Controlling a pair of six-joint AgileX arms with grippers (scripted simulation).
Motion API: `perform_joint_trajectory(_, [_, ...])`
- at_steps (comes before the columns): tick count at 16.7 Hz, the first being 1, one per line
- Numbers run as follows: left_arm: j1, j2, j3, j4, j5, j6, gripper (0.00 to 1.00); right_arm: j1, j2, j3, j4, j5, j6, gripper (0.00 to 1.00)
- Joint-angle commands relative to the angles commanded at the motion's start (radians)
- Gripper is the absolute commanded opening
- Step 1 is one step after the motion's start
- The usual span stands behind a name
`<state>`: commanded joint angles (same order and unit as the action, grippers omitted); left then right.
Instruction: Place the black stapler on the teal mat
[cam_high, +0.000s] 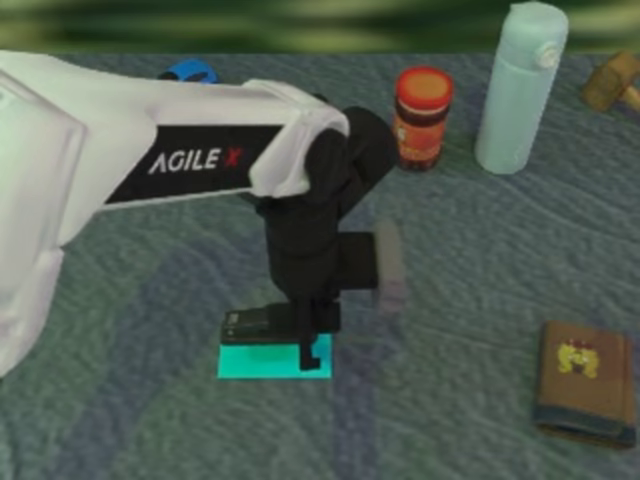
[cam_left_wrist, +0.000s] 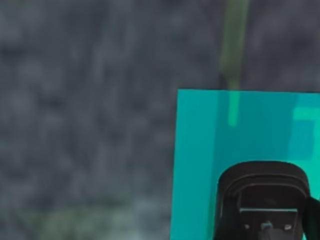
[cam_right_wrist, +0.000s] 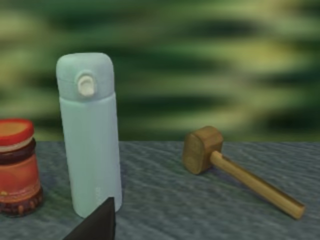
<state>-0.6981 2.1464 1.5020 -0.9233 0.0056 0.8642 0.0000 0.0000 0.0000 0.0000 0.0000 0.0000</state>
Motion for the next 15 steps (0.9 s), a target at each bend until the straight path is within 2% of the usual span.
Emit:
perform_joint_trajectory(10, [0.0, 0.0, 0.0, 0.0, 0.0, 0.0, 0.98, 0.0, 0.0, 0.0, 0.0, 0.0, 0.0, 1.0])
perform_joint_trajectory(15, [0.0, 0.0, 0.0, 0.0, 0.0, 0.0, 1.0, 0.0, 0.0, 0.0, 0.0, 0.0, 0.0, 1.0])
